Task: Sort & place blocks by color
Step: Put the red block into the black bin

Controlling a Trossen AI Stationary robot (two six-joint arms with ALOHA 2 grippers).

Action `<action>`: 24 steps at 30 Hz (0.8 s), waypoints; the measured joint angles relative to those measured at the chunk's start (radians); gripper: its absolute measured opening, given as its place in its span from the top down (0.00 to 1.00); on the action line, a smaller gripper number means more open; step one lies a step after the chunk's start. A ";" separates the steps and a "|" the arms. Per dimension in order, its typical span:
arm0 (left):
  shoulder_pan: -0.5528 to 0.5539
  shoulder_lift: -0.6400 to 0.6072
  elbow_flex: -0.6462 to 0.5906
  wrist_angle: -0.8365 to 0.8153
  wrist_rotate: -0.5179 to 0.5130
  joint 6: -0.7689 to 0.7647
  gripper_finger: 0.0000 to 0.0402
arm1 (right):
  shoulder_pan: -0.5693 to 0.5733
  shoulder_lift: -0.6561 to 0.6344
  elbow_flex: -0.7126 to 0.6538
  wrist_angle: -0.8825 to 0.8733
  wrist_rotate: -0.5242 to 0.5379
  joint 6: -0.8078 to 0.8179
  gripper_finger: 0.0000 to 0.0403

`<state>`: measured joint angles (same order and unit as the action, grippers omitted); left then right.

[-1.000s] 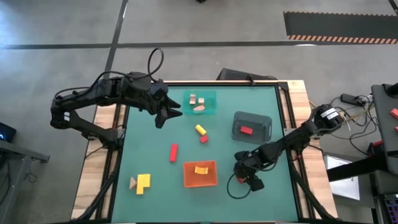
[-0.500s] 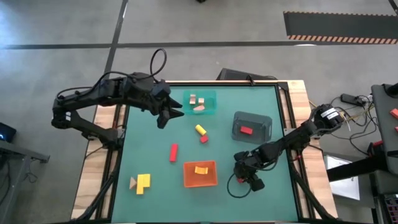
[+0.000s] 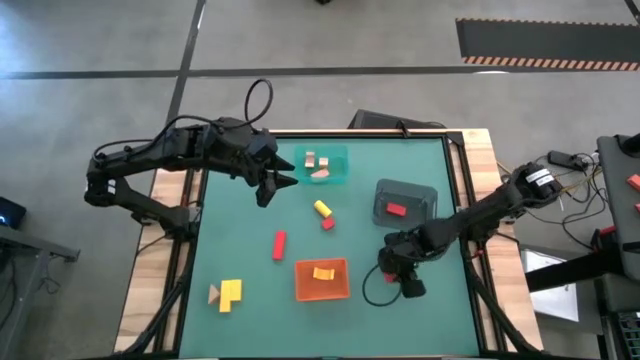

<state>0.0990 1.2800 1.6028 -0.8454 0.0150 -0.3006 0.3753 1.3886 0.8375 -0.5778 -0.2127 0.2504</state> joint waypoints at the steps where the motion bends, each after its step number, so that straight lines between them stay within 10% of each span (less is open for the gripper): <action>1: 0.000 0.000 0.000 -0.001 -0.006 0.003 0.55 | -0.014 -0.014 0.020 -0.030 0.000 0.020 0.71; 11: 0.008 0.009 0.000 0.042 -0.024 0.056 0.55 | -0.245 -0.092 0.245 -0.379 0.018 0.141 0.69; 24: 0.019 0.010 0.000 0.060 -0.030 0.079 0.55 | -0.574 -0.098 0.334 -0.556 0.145 -0.154 0.70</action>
<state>0.1184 1.2900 1.6028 -0.7856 -0.0150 -0.2220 -0.1985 1.2907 1.1711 -1.1336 -0.0673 0.0960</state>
